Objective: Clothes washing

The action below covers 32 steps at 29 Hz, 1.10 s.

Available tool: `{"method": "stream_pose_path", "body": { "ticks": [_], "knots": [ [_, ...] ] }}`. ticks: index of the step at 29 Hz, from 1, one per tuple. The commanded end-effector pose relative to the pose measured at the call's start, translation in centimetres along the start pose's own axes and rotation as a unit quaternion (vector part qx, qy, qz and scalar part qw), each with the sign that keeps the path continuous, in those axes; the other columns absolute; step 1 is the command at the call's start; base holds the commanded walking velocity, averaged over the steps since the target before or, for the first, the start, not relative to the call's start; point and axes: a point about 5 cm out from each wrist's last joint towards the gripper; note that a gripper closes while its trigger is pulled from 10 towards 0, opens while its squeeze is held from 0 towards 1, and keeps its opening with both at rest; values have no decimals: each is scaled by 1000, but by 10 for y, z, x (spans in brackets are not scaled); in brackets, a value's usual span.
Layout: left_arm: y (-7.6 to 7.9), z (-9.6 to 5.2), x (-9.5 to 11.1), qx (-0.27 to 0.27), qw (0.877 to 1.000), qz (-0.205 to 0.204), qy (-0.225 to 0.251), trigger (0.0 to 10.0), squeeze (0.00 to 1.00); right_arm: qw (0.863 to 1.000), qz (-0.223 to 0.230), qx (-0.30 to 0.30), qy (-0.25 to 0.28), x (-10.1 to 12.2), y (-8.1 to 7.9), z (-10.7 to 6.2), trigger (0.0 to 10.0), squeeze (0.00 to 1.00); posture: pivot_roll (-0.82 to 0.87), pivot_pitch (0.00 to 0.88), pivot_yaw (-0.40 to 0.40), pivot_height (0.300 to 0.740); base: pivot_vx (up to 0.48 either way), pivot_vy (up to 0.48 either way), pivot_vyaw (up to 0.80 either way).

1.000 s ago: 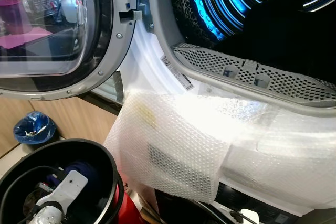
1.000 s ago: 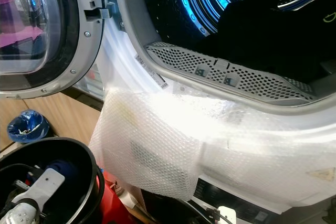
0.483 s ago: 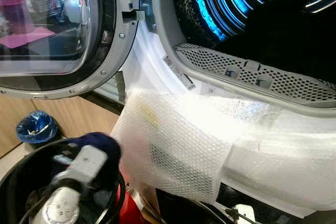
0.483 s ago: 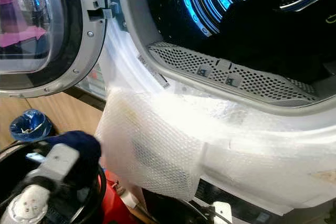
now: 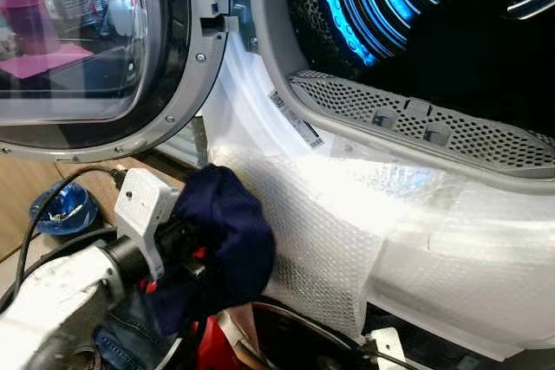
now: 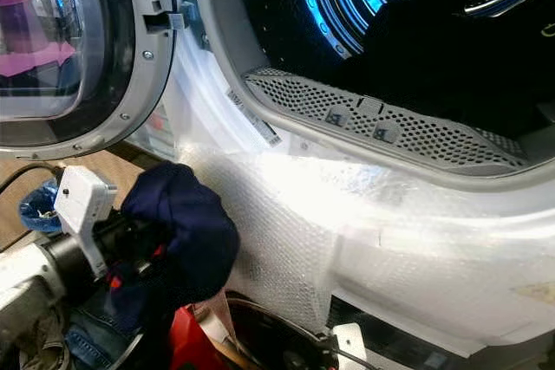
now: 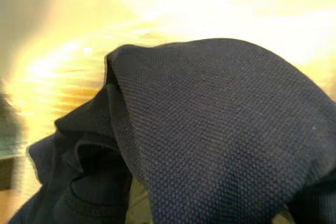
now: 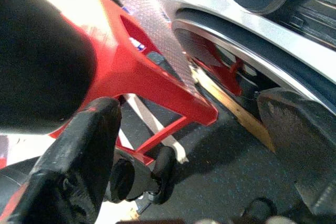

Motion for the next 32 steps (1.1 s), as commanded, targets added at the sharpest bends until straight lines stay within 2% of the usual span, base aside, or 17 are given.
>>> {"method": "stream_pose_path", "body": {
  "ticks": [1,4,6,9,10,11,12,13,16,17,20,23,24,25,26,27,32],
  "knots": [
    [8,0,16,-67,998,0,21,0,0,999,-27,17,-16,-4,0,-5,10000,0,102,95,-37,740,0,0,0],
    [11,2,19,-123,992,-10,18,0,0,994,-83,25,-70,-15,2,-9,10000,0,100,91,-34,740,0,0,0],
    [17,7,17,-188,982,-18,-3,0,0,972,-167,59,-152,-32,4,-21,10000,0,95,88,-30,740,0,0,0],
    [21,13,18,-224,975,-18,-2,0,0,958,-198,78,-191,-39,7,-28,10000,0,83,83,-28,740,0,0,0],
    [27,19,19,-268,963,-23,2,0,0,949,-215,100,-209,-41,8,-36,10000,0,83,83,-28,740,0,0,0],
    [27,19,19,-268,963,-23,2,0,0,949,-215,100,-209,-41,8,-36,10000,0,83,83,-28,740,0,0,0],
    [31,25,20,-292,956,-25,5,0,0,947,-217,118,-207,-39,7,-40,10000,0,70,80,-25,740,0,0,0],
    [32,26,19,-297,955,-23,4,0,0,946,-217,122,-207,-38,7,-41,10000,0,70,80,-25,740,0,0,0],
    [44,41,6,-339,940,-33,-8,0,0,942,-222,168,-186,-27,0,-52,10000,0,42,77,-15,740,0,0,0],
    [44,41,6,-339,940,-33,-8,0,0,942,-222,168,-186,-27,0,-52,10000,0,42,77,-15,740,0,0,0],
    [55,43,-13,-364,930,-42,-38,0,0,954,-218,151,-136,-7,4,-60,10000,0,18,75,-9,740,0,0,0],
    [58,42,-22,-372,925,-43,-58,0,0,958,-213,148,-121,0,5,-66,10000,0,6,71,-6,740,0,0,0],
    [62,37,-37,-381,919,-43,-91,0,0,958,-213,150,-120,3,7,-74,10000,188,6,71,-6,740,0,0,0],
    [63,34,-46,-383,916,-43,-111,0,0,956,-214,154,-127,2,8,-79,10000,757,6,71,-6,740,0,0,0],
    [63,34,-46,-383,916,-43,-111,0,0,956,-214,154,-127,2,8,-79,10000,757,6,71,-6,740,0,0,0],
    [64,31,-58,-384,912,-35,-142,0,0,954,-210,161,-141,0,9,-87,10000,1000,8,71,-8,740,0,0,0],
    [65,29,-81,-371,909,-18,-186,0,0,951,-208,166,-157,1,11,-98,10000,1000,9,65,-8,740,0,0,0]
  ]
}}
Point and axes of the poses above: a point about 5 cm out from each wrist's last joint towards the gripper, its own z axis pointing out of the wrist towards the gripper, its own x axis along the axis of the wrist's last joint, y = z × x, and after that the axes turned 12 degrees about z, right-handed
